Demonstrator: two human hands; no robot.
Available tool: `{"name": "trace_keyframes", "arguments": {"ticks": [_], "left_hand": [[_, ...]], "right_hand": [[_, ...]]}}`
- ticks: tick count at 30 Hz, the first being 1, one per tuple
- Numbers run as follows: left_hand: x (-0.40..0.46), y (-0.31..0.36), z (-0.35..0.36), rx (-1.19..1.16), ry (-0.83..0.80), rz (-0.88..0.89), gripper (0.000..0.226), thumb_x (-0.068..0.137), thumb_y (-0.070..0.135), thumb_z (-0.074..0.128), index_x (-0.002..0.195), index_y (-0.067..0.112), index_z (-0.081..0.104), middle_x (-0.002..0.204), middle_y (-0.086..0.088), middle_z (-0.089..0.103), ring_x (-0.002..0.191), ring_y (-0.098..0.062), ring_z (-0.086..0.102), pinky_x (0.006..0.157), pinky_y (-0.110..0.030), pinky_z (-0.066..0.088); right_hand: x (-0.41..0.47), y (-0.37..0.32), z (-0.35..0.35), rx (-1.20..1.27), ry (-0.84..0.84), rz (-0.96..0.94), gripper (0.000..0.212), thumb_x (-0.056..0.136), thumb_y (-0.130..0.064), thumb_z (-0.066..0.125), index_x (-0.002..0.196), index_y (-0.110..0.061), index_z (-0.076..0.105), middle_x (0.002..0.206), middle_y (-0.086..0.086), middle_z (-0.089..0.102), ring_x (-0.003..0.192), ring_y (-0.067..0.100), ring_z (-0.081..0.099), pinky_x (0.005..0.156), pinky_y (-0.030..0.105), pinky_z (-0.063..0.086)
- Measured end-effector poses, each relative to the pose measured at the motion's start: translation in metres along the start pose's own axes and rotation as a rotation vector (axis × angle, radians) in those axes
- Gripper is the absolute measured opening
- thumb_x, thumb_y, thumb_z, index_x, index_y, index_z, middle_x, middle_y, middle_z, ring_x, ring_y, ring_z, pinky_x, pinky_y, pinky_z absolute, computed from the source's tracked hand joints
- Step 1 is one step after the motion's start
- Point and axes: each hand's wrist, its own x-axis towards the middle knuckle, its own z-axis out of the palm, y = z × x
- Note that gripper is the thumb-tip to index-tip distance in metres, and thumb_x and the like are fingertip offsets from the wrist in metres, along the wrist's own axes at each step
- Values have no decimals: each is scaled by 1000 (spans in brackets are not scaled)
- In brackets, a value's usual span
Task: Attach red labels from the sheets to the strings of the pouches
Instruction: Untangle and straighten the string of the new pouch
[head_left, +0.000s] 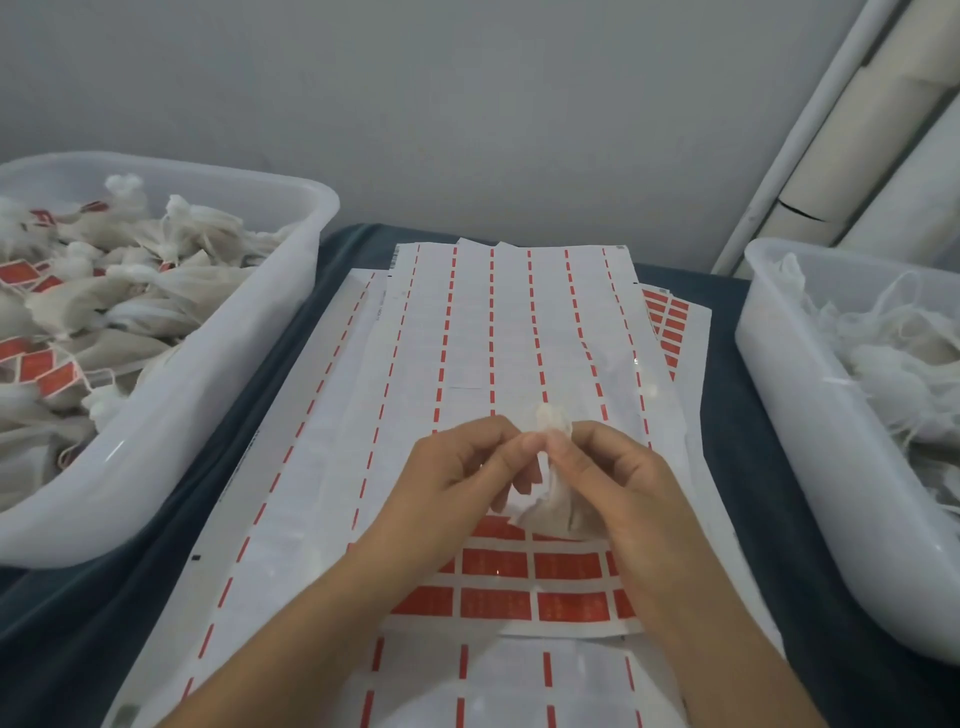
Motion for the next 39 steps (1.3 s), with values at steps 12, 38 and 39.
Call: {"name": "trace_keyframes", "arguments": {"ticks": [12, 38, 39], "left_hand": [[1, 5, -13, -235, -66, -106, 34, 73, 51, 50, 63, 24, 69, 59, 7, 62, 54, -3, 53, 57, -11, 46], [0, 7, -15, -220, -15, -63, 36, 76, 48, 49, 69, 22, 72, 64, 4, 67, 52, -5, 54, 57, -11, 46], [0, 7, -17, -236, 11, -60, 36, 77, 47, 48, 69, 20, 71, 64, 2, 66, 53, -6, 53, 57, -10, 45]], "right_hand": [[2, -3, -9, 98, -221, 16, 43, 70, -45, 60, 113, -44, 56, 78, -4, 64, 72, 2, 63, 69, 12, 50], [0, 0, -6, 315, 4, 56, 20, 60, -52, 60, 78, -47, 68, 91, -14, 71, 86, 14, 69, 75, 30, 55], [0, 0, -7, 312, -2, 73, 22, 60, -52, 61, 79, -47, 68, 93, -13, 71, 87, 16, 69, 77, 32, 55]]}}
